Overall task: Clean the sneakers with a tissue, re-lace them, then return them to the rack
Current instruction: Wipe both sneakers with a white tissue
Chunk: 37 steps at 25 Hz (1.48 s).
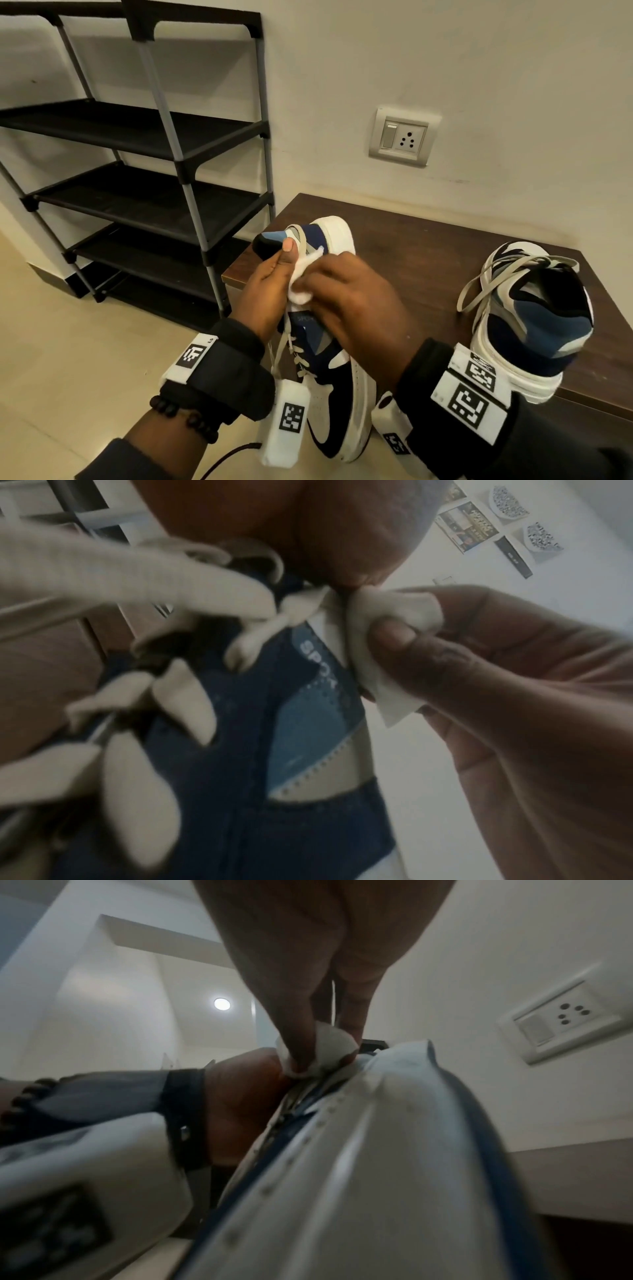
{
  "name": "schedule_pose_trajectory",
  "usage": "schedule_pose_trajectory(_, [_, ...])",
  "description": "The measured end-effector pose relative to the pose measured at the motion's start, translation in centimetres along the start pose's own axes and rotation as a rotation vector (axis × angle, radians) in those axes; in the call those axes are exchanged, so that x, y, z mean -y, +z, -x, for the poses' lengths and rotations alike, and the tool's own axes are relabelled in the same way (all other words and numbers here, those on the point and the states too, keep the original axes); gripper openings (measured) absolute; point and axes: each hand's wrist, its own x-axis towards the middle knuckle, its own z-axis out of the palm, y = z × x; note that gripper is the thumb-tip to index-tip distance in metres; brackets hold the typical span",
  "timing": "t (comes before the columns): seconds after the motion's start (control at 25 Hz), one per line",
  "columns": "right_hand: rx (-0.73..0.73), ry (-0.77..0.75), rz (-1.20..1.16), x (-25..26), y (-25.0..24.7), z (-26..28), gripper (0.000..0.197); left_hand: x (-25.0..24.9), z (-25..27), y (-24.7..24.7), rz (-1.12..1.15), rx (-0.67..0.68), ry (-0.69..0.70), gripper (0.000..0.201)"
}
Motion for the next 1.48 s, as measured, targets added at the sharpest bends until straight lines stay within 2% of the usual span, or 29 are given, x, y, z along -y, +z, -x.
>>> schedule_pose_trajectory(0.08, [0.054, -0.068, 0.061, 0.0, -0.2, 0.0, 0.023, 0.0, -0.1, -0.2, 0.026, -0.005, -0.019, 0.032])
schedule_pose_trajectory(0.16, [-0.066, 0.075, 0.076, -1.5, -0.8, -0.4, 0.021, 0.0, -0.3, 0.0, 0.018, 0.041, -0.037, 0.032])
schedule_pose_trajectory(0.24, [-0.178, 0.204, 0.031, -2.8, -1.6, -0.7, 0.017, -0.1, -0.3, 0.2, -0.021, 0.028, -0.048, 0.033])
schedule_pose_trajectory(0.32, [-0.085, 0.122, 0.041, -2.3, -1.5, -0.2, 0.019, -0.1, -0.3, 0.2, 0.019, 0.030, -0.066, 0.039])
schedule_pose_trajectory(0.44, [0.167, -0.130, 0.064, -0.7, -1.4, 0.6, 0.023, -0.1, -0.5, 0.0, 0.027, -0.027, -0.078, 0.038])
schedule_pose_trajectory(0.48, [0.172, -0.117, 0.077, -1.1, -1.7, 0.4, 0.024, 0.0, -0.7, 0.0, 0.000, -0.028, -0.069, 0.039])
schedule_pose_trajectory(0.6, [0.019, 0.114, 0.050, -2.8, -2.8, -0.2, 0.026, 0.0, -0.6, 0.2, -0.034, -0.011, -0.060, 0.041])
schedule_pose_trajectory(0.64, [0.022, 0.104, 0.037, -2.7, -2.9, 0.0, 0.025, -0.1, -0.5, 0.2, -0.043, -0.009, -0.057, 0.040])
schedule_pose_trajectory(0.76, [0.210, -0.170, 0.035, -0.8, -1.7, 1.3, 0.022, -0.3, -0.5, -0.1, -0.041, -0.043, -0.046, 0.033])
schedule_pose_trajectory(0.8, [0.245, -0.212, 0.034, -0.8, -1.6, 1.3, 0.022, -0.4, -0.6, 0.0, -0.043, -0.041, -0.052, 0.037])
schedule_pose_trajectory(0.84, [0.228, -0.179, 0.033, -1.2, -1.7, 1.0, 0.022, -0.3, -0.8, 0.0, -0.059, -0.043, -0.055, 0.045])
schedule_pose_trajectory(0.92, [0.052, 0.015, 0.027, -2.5, -2.0, 0.4, 0.020, 0.1, -0.9, 0.1, -0.079, -0.047, -0.051, 0.057])
schedule_pose_trajectory(0.96, [-0.017, 0.106, 0.014, -2.9, -2.1, 0.2, 0.021, 0.1, -0.8, 0.2, -0.082, -0.056, -0.035, 0.053])
schedule_pose_trajectory(1.0, [-0.036, 0.134, 0.010, -2.8, -2.0, 0.4, 0.023, 0.1, -0.8, 0.2, -0.082, -0.073, -0.029, 0.047])
schedule_pose_trajectory(1.04, [-0.012, 0.092, 0.019, -2.4, -1.7, 0.6, 0.025, -0.1, -0.7, 0.2, -0.078, -0.081, -0.037, 0.042])
schedule_pose_trajectory(1.12, [0.133, -0.110, 0.027, -1.0, -1.0, 1.4, 0.020, 0.1, -0.7, 0.0, -0.040, -0.095, -0.063, 0.037])
schedule_pose_trajectory(1.2, [0.243, -0.224, 0.063, -1.0, -1.6, 1.5, 0.021, -0.2, -0.7, -0.1, -0.023, -0.102, -0.079, 0.047])
schedule_pose_trajectory(1.28, [0.137, -0.078, 0.068, -2.4, -2.6, 0.9, 0.024, 0.0, -1.0, 0.0, -0.047, -0.090, -0.069, 0.070])
schedule_pose_trajectory(1.36, [0.061, 0.027, 0.031, -2.8, -3.1, 0.9, 0.024, 0.3, -1.1, 0.0, -0.077, -0.104, -0.055, 0.071])
schedule_pose_trajectory(1.48, [0.201, -0.162, 0.101, -1.3, -2.0, 1.9, 0.025, 0.0, -0.9, -0.1, -0.162, -0.115, -0.055, 0.050])
